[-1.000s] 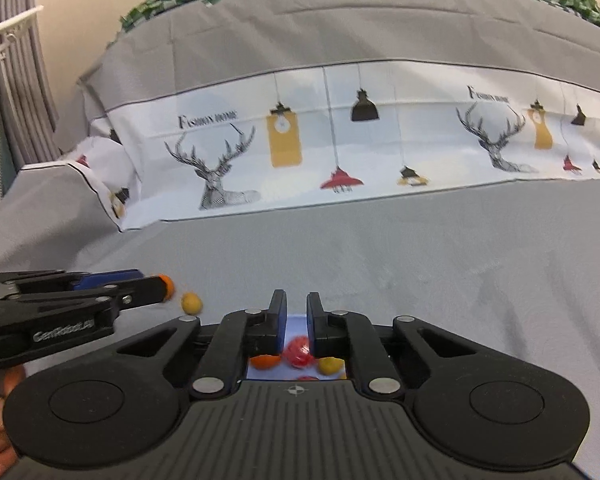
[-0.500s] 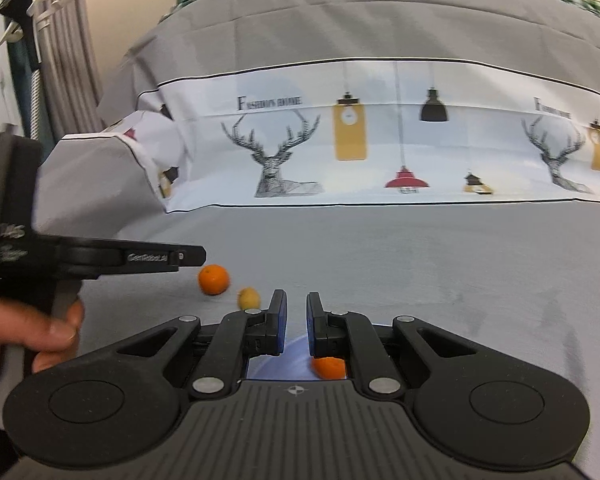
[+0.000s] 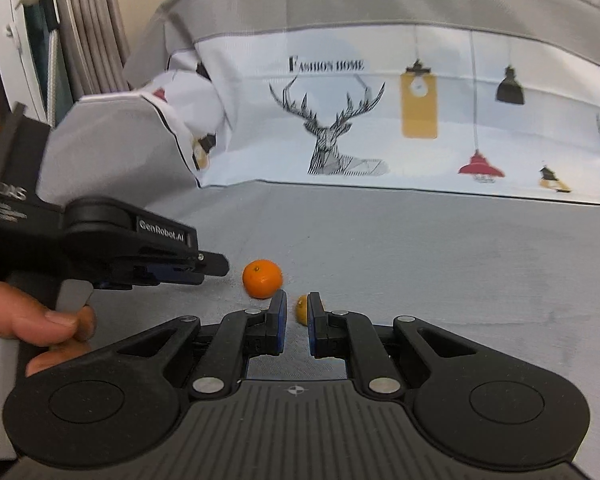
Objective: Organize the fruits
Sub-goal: 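Grasp the last mandarin with the left tool while the right tool grasps the last yellow fruit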
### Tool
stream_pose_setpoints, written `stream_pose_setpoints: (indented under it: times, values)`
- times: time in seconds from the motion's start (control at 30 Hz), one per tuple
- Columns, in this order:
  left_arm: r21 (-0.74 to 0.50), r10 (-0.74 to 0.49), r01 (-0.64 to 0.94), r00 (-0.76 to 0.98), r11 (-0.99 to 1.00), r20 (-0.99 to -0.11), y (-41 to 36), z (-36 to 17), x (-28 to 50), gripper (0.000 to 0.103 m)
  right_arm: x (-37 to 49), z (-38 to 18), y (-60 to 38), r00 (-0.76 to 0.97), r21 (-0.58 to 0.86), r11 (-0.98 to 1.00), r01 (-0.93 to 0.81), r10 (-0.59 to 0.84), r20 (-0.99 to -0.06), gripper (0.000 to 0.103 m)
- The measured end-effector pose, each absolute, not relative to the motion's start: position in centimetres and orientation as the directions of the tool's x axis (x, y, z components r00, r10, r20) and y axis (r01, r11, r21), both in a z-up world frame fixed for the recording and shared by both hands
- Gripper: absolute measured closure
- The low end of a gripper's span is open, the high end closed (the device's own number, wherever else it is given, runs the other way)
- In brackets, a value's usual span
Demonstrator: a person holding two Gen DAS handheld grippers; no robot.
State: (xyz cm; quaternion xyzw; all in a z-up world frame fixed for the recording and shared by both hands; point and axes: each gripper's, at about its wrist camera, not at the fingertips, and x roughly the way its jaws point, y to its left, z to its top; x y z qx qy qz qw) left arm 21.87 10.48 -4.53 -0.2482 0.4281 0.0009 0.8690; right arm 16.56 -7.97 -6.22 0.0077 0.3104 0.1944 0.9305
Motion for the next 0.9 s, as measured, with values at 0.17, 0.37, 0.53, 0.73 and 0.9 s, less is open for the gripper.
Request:
stream_pose_setpoints:
  times: [0.17,0.37,0.53,0.73,0.9]
  values:
    - [-0.429,-0.240,-0.174,0.618,0.886,-0.748,9.5,-5.3,23.0,0.058,19.3,-8.2,-6.5,0.696,0.113,0.930,-0.350,0.339,-0.633,0.089]
    - [-0.406,-0.236,-0.162,0.603,0.899,-0.762,8.9,-6.2,23.8,0.052,21.4,-9.5,-5.5,0.685,0.086,0.935,-0.345,0.314,-0.657,0.072]
    - [-0.396,-0.237,-0.150,0.596,0.906,-0.767,8.8,-6.6,24.5,0.052,22.2,-10.2,-4.8,0.679,0.062,0.932,-0.358,0.305,-0.668,0.072]
    - [-0.352,-0.228,-0.106,0.586,0.930,-0.778,7.8,-6.8,25.0,0.053,23.2,-10.9,-5.0,0.674,0.048,0.941,-0.336,0.275,-0.686,0.070]
    - [-0.318,-0.215,-0.077,0.588,0.945,-0.780,7.2,-6.7,24.9,0.065,23.3,-11.2,-5.2,0.663,0.053,0.941,-0.334,0.275,-0.697,0.077]
